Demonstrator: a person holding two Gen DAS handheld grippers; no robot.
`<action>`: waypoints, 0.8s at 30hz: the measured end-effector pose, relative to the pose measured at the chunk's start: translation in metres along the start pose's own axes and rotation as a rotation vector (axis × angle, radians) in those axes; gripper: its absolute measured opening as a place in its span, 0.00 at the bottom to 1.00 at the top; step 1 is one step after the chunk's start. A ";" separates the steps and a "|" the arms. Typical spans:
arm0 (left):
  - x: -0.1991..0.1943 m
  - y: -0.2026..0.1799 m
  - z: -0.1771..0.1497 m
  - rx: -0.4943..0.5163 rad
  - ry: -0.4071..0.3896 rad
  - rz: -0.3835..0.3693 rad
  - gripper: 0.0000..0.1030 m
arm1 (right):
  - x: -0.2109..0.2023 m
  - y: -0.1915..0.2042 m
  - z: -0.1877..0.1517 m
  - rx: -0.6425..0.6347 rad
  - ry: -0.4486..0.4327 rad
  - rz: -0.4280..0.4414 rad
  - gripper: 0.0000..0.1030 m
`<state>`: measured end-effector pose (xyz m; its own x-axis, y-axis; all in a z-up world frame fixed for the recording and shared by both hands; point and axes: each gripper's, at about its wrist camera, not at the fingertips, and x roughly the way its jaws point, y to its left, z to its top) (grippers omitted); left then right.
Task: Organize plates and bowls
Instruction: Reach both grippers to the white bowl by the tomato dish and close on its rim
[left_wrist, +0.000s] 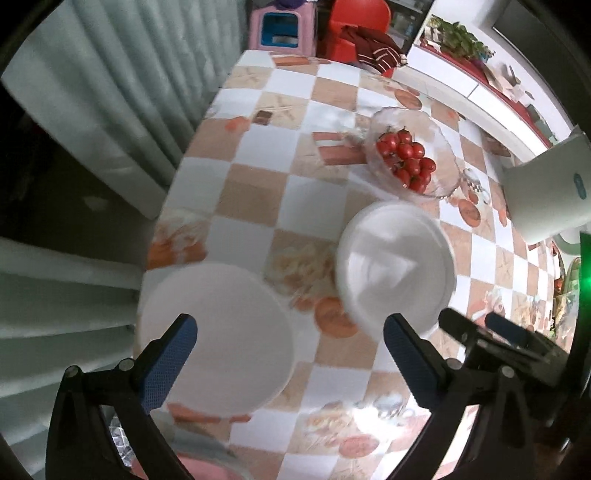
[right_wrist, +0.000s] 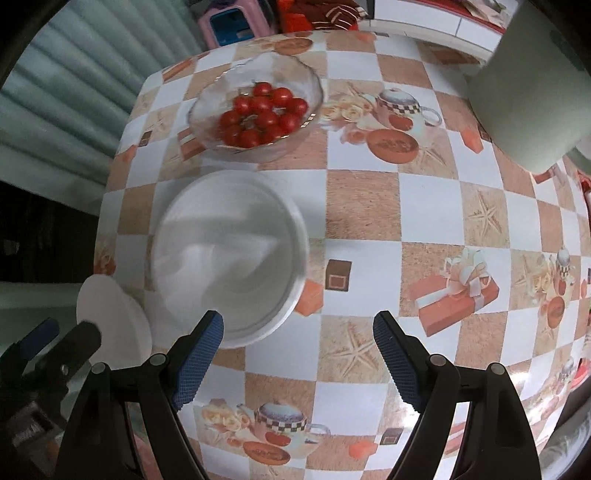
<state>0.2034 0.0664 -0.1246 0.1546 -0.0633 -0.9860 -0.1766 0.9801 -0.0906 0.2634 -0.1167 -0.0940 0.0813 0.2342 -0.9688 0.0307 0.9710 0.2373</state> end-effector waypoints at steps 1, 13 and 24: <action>0.004 -0.004 0.004 0.010 0.009 -0.007 0.94 | 0.001 -0.002 0.001 0.008 0.002 0.005 0.82; 0.055 -0.039 0.043 0.172 0.079 0.013 0.72 | 0.026 -0.013 0.019 0.023 0.034 0.065 0.82; 0.103 -0.053 0.044 0.232 0.169 0.026 0.61 | 0.056 -0.013 0.027 0.036 0.083 0.103 0.48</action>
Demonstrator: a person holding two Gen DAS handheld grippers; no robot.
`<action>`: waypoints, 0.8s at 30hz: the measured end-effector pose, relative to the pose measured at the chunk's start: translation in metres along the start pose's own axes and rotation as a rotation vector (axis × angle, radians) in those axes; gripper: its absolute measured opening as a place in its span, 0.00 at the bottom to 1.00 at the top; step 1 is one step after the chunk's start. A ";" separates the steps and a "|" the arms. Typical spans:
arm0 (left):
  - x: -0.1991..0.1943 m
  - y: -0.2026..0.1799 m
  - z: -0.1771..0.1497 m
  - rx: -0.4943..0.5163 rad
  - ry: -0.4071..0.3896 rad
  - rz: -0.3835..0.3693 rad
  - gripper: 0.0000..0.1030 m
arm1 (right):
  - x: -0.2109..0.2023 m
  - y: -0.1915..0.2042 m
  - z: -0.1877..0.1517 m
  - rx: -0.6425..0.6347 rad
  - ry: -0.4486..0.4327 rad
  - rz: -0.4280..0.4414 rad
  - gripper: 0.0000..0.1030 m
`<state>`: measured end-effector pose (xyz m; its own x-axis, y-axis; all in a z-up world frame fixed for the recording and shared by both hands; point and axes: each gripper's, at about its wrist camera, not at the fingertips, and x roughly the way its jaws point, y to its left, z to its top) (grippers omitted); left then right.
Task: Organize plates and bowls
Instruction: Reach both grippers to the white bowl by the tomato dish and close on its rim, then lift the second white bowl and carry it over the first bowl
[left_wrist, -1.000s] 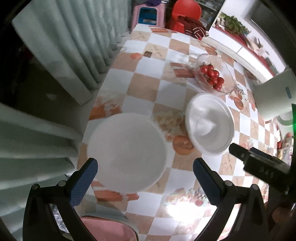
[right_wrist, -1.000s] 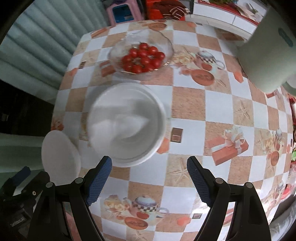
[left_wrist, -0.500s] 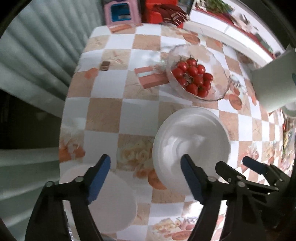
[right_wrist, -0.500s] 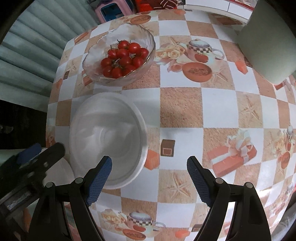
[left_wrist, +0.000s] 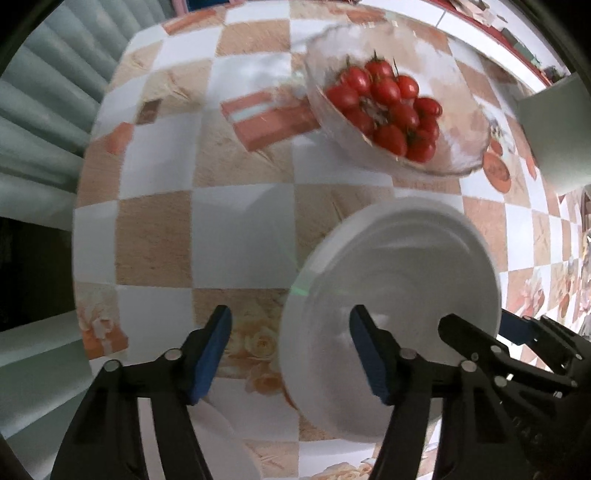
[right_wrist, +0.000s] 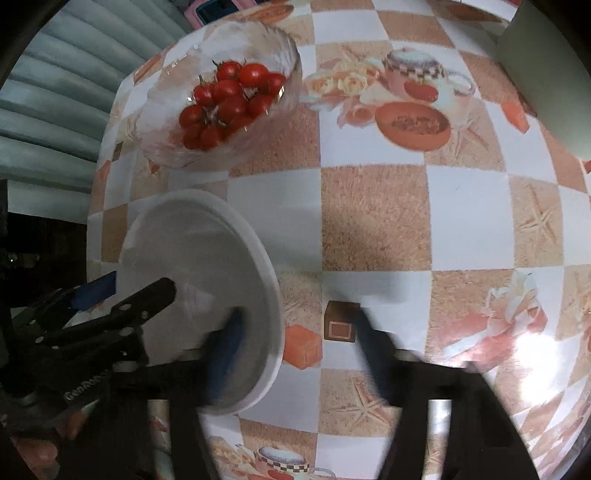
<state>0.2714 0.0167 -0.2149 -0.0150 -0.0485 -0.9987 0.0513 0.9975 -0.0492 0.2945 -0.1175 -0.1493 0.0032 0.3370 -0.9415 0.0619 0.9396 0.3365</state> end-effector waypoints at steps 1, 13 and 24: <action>0.004 -0.002 0.000 0.002 0.014 -0.008 0.54 | 0.000 0.002 0.000 -0.012 -0.006 0.008 0.48; 0.006 -0.044 -0.037 0.062 0.010 -0.047 0.33 | -0.002 -0.006 -0.021 -0.052 0.024 0.005 0.30; 0.010 -0.083 -0.153 0.086 0.019 -0.022 0.31 | -0.006 -0.033 -0.114 -0.055 0.088 -0.059 0.30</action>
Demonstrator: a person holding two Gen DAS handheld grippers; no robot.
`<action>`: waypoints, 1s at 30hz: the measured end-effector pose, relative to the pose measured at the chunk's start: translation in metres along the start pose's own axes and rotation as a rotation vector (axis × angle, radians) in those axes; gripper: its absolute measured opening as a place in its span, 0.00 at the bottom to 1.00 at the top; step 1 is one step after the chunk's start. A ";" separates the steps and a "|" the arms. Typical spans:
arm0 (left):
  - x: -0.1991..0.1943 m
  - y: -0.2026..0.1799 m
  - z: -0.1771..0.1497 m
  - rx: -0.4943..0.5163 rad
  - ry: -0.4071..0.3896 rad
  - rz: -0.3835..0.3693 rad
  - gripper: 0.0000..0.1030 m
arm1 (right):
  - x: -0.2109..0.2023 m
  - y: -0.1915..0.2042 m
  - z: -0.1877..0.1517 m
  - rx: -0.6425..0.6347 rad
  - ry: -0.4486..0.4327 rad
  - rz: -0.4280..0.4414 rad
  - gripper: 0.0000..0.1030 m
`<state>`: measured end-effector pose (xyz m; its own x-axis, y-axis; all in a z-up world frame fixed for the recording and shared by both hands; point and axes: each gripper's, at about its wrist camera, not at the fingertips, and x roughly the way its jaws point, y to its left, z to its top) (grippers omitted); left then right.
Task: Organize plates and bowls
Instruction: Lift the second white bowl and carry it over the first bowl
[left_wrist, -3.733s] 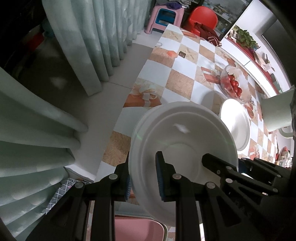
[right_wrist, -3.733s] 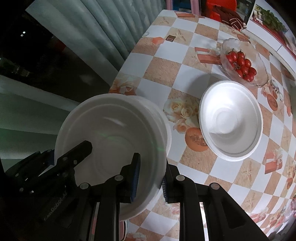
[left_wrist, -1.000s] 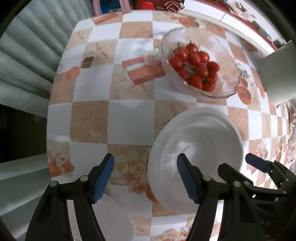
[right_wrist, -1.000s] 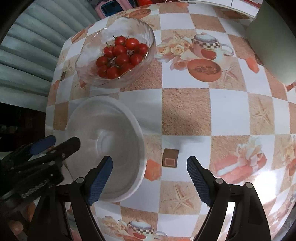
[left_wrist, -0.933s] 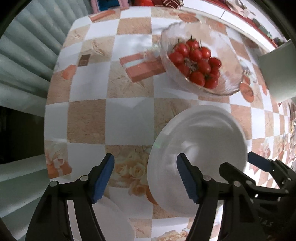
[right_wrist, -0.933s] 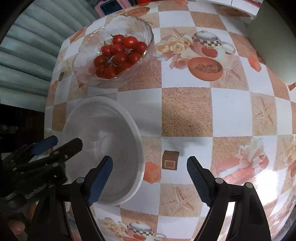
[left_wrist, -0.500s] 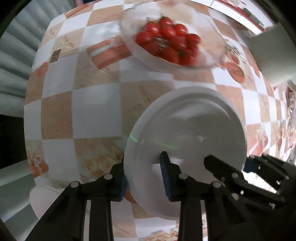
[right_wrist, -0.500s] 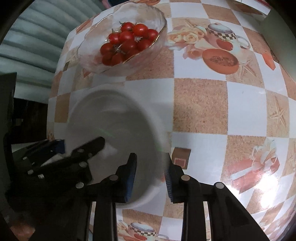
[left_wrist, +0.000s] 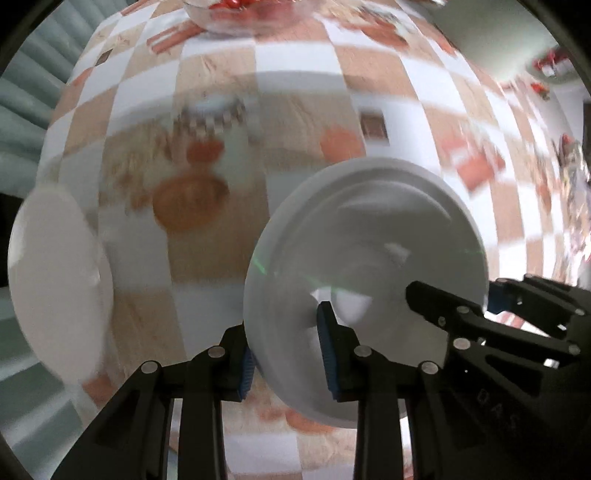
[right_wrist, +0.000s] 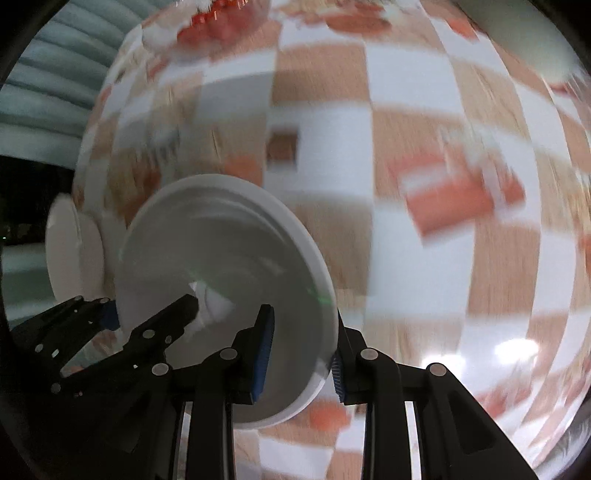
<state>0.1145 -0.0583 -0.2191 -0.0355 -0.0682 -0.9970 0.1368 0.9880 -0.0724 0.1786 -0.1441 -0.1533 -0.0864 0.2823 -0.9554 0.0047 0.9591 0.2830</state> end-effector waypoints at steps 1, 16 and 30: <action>0.001 -0.002 -0.010 -0.002 0.004 0.001 0.31 | 0.001 0.001 -0.012 -0.007 0.003 -0.015 0.30; 0.009 0.023 -0.008 -0.128 -0.017 0.014 0.60 | 0.003 -0.008 -0.025 0.045 0.017 -0.002 0.30; 0.011 0.028 -0.011 -0.147 -0.040 0.015 0.70 | -0.001 0.000 -0.029 0.000 0.010 0.007 0.34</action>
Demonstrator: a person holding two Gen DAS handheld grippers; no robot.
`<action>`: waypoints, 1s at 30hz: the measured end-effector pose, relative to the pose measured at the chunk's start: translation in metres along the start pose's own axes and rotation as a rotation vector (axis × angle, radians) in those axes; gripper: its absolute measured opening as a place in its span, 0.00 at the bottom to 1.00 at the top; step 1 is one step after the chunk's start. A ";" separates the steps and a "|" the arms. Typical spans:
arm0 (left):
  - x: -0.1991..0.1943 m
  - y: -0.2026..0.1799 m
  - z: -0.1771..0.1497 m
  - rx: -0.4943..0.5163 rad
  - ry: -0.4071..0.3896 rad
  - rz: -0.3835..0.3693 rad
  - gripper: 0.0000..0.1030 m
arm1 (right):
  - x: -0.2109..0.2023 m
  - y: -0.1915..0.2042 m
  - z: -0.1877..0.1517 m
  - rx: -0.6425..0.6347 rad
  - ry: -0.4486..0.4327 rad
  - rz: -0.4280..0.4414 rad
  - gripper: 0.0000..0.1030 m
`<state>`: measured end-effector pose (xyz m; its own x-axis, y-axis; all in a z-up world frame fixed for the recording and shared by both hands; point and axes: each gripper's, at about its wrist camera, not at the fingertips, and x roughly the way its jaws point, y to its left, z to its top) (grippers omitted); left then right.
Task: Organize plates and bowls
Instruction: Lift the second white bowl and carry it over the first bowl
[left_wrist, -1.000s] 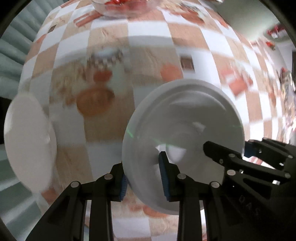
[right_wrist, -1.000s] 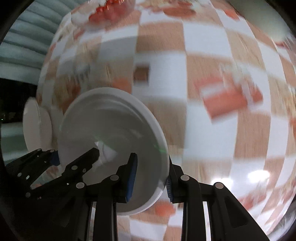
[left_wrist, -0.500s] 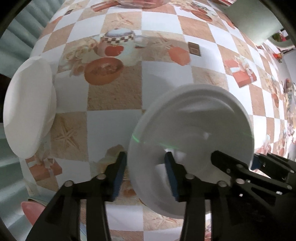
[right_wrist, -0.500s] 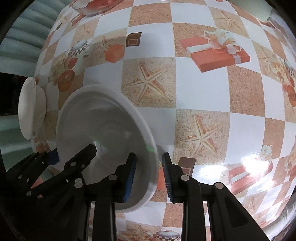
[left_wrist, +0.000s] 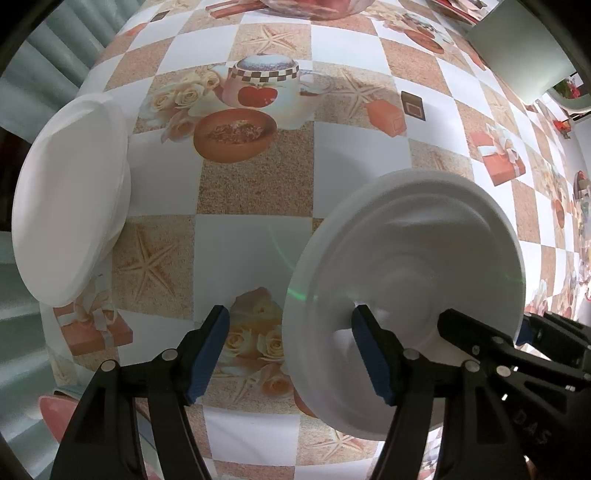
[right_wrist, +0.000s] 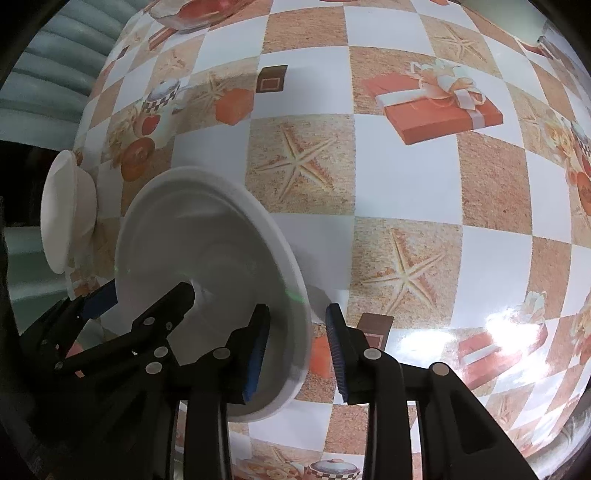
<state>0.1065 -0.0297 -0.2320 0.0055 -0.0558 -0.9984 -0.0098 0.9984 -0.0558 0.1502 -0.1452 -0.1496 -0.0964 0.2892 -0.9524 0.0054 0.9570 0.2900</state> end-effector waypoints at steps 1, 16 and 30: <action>-0.002 -0.005 0.000 0.003 0.002 0.000 0.70 | 0.000 0.000 0.002 -0.014 0.010 -0.002 0.34; -0.011 -0.019 -0.008 0.060 0.030 -0.059 0.34 | 0.003 0.020 -0.007 -0.027 0.029 -0.023 0.18; -0.051 0.003 -0.021 0.010 -0.032 -0.045 0.34 | -0.027 0.059 -0.011 -0.076 -0.008 -0.031 0.19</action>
<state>0.0848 -0.0244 -0.1815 0.0380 -0.1003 -0.9942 0.0015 0.9950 -0.1003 0.1427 -0.0965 -0.1054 -0.0875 0.2594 -0.9618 -0.0729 0.9612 0.2659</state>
